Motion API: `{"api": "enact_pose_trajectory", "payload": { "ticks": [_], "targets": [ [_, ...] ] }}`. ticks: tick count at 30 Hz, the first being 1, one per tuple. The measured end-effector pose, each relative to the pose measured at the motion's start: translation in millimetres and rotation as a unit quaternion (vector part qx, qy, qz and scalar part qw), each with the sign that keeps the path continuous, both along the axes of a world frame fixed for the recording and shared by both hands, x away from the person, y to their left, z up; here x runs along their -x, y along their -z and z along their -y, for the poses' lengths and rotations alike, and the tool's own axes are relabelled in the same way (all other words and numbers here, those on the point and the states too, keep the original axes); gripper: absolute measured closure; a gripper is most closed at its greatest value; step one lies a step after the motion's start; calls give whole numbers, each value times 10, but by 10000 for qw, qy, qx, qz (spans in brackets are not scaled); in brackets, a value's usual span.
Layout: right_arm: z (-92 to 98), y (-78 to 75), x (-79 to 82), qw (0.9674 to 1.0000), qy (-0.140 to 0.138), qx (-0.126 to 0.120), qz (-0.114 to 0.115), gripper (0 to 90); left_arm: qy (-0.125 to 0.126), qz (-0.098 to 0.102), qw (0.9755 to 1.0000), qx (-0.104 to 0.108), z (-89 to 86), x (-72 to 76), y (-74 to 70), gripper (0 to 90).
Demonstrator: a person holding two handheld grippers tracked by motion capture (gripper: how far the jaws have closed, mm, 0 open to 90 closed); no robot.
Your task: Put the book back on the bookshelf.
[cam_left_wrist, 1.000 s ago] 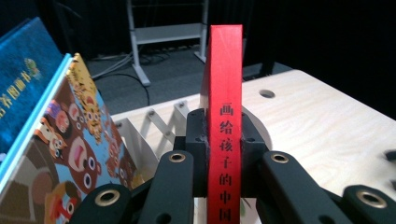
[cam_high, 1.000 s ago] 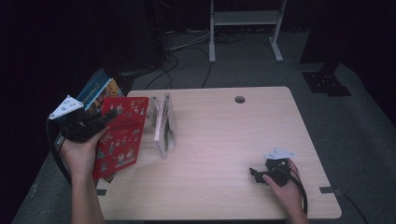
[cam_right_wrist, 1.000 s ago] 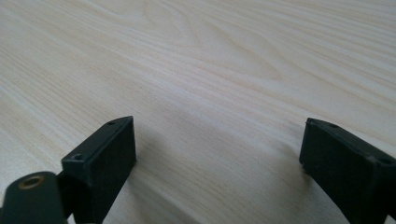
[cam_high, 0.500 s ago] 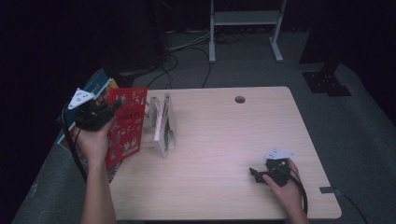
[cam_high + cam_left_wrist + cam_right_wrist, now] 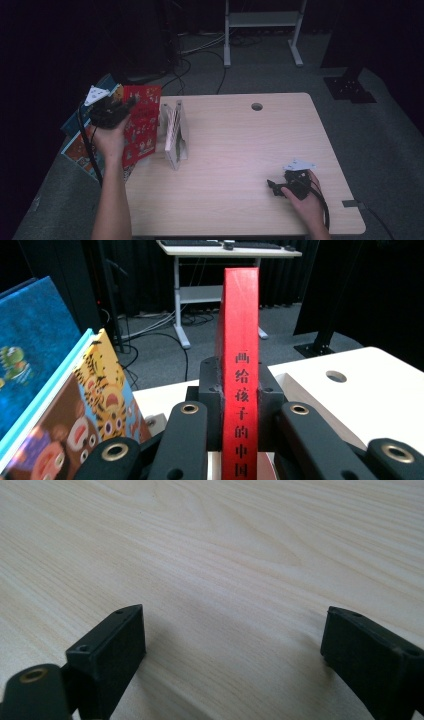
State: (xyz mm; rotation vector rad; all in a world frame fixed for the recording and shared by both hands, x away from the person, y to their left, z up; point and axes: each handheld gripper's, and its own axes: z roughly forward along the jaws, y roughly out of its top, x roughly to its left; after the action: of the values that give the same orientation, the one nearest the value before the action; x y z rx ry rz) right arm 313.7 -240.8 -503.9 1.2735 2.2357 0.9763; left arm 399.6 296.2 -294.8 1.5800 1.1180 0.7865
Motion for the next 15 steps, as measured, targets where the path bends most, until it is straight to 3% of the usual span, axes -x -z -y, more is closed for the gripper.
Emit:
{"api": "enact_pose_trajectory", "payload": {
  "ticks": [7,15],
  "targets": [
    [0,0,0,10000,1,0,-1,98,-23,-8,10000,54,25,-112,110,795],
    [0,0,0,10000,1,0,0,98,8,4,10000,23,37,-87,116,795]
  ]
}}
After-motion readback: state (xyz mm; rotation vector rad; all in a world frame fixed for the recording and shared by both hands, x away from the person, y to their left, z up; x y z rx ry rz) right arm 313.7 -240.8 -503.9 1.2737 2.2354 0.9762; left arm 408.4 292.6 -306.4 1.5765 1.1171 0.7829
